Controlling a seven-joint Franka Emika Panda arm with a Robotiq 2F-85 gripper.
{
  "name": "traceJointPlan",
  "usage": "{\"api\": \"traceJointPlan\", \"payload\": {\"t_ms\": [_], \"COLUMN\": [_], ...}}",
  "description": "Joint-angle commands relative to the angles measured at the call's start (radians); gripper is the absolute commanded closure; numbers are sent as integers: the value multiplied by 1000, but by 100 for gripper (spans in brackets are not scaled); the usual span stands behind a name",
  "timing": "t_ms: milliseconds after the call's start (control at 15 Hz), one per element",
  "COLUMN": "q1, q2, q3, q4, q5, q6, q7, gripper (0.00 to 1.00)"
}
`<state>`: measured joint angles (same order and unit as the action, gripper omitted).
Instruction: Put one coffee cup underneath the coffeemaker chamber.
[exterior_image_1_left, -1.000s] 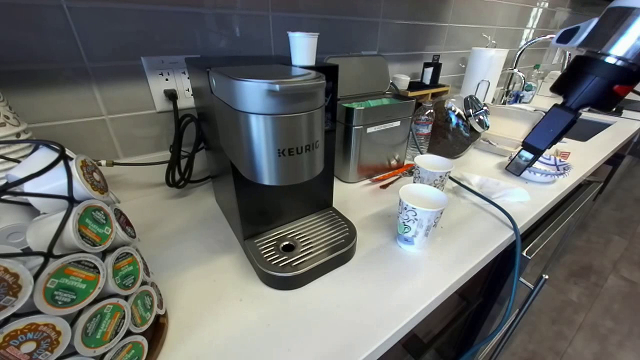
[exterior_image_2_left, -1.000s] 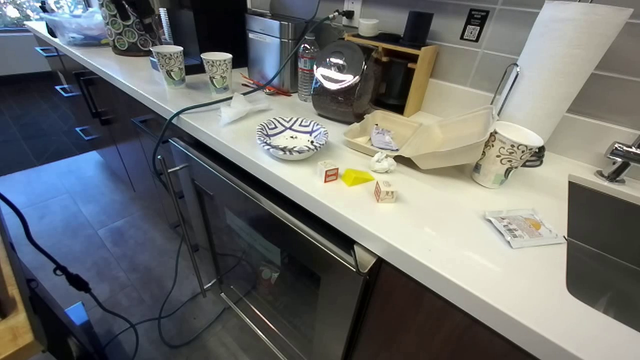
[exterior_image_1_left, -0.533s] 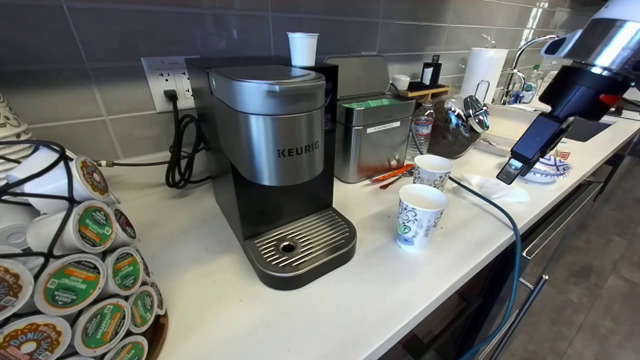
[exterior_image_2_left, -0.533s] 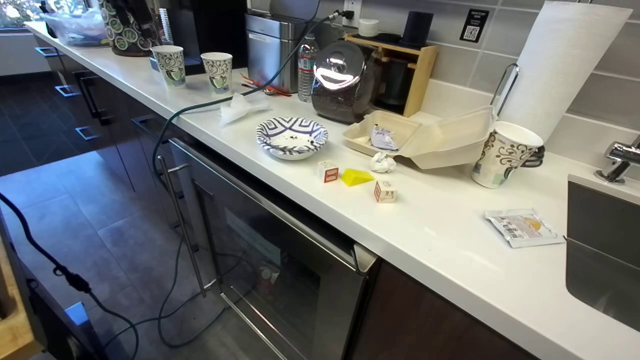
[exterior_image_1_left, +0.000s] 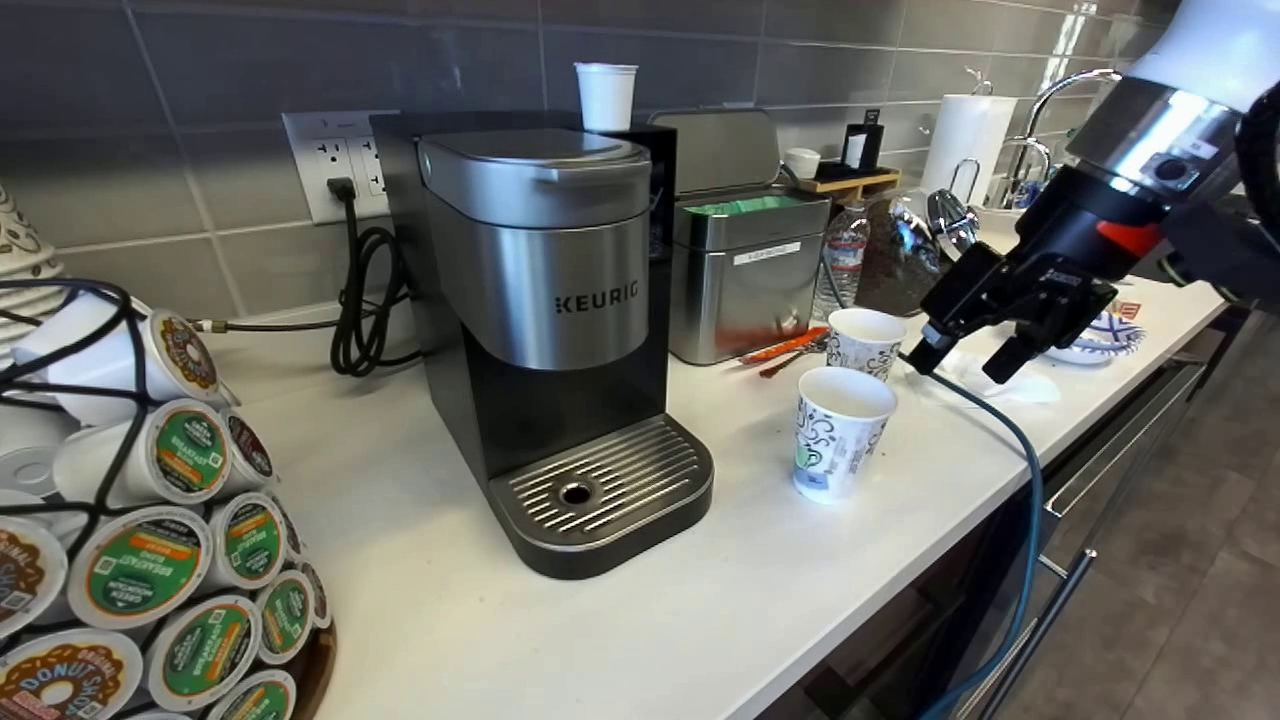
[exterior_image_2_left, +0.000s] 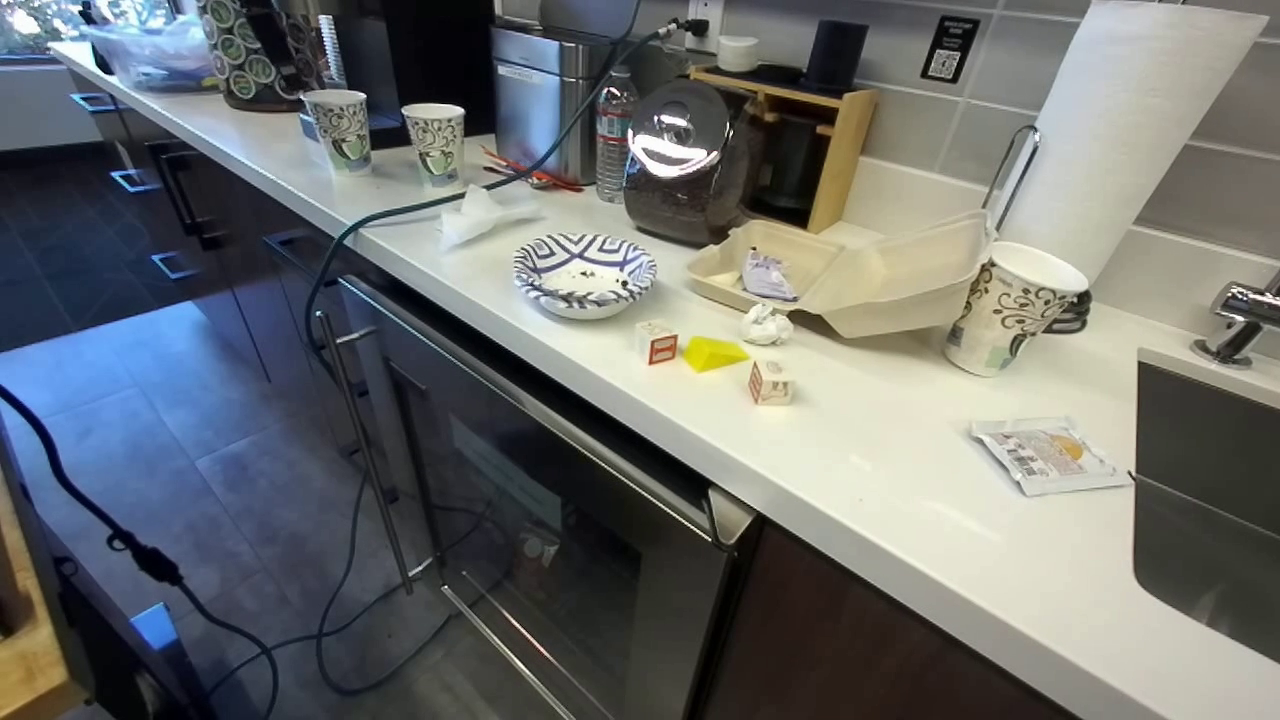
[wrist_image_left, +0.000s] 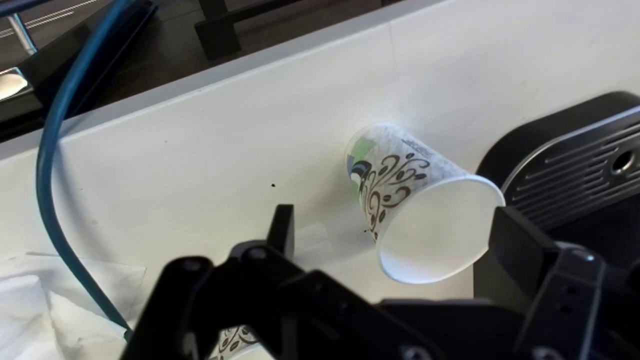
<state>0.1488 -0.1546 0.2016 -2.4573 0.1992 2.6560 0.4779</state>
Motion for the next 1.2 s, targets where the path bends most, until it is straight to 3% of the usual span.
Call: {"api": "traceJointPlan", "payload": {"t_ms": [0,200,267,333,400,467,733,800,867,933,1133], "q1": [-54,-76,-74,-67,-74,-67,-49,-45,-41,-37,-27], "q2": [73,115,128,140,154,167,215,225,234,241,252], "q3": [49,48,41,34,46,45,46,46,46,46,45], "q4": [41,70,83,94,104,113,143,148,153,158,170], "q5": [-168,-387,-442,-481,-509,-527,-591,-599,-608,-613,-625], "q6": [76,60,47,38,29,22,1,-1,-3,-5,-7], "q7": [259,469,526,568,603,623,690,698,705,709,713], "gripper": [0,0,7,7,12,8,16,33,41,42,66]}}
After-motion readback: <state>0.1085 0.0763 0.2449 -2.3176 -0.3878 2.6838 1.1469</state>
